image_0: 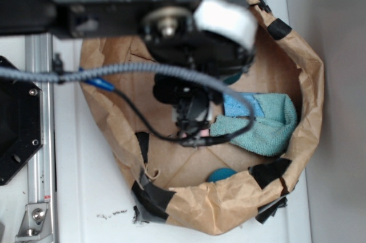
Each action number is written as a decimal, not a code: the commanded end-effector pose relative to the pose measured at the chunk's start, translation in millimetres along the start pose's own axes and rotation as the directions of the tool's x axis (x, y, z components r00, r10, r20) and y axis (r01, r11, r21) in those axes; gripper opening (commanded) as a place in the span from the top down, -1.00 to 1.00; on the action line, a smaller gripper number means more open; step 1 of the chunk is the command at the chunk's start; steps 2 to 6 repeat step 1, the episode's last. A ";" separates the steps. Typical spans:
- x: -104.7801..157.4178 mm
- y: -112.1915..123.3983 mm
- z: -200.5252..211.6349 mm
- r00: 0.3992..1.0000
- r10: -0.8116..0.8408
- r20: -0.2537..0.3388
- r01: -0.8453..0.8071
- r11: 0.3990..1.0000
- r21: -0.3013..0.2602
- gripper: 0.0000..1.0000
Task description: Grab the plastic pickle.
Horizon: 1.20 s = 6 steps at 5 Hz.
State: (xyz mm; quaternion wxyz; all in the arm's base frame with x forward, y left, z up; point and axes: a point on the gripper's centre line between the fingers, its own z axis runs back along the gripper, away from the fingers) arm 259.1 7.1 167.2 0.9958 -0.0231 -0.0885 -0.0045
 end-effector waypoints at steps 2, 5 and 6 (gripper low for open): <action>-11.4 -12.9 -0.8 0.994 0.107 0.012 -0.107 0.993 0.042 1.00; -11.4 -12.9 -0.8 0.994 0.107 0.012 -0.107 0.993 0.042 1.00; -11.4 -12.9 -0.8 0.994 0.107 0.012 -0.107 0.993 0.042 1.00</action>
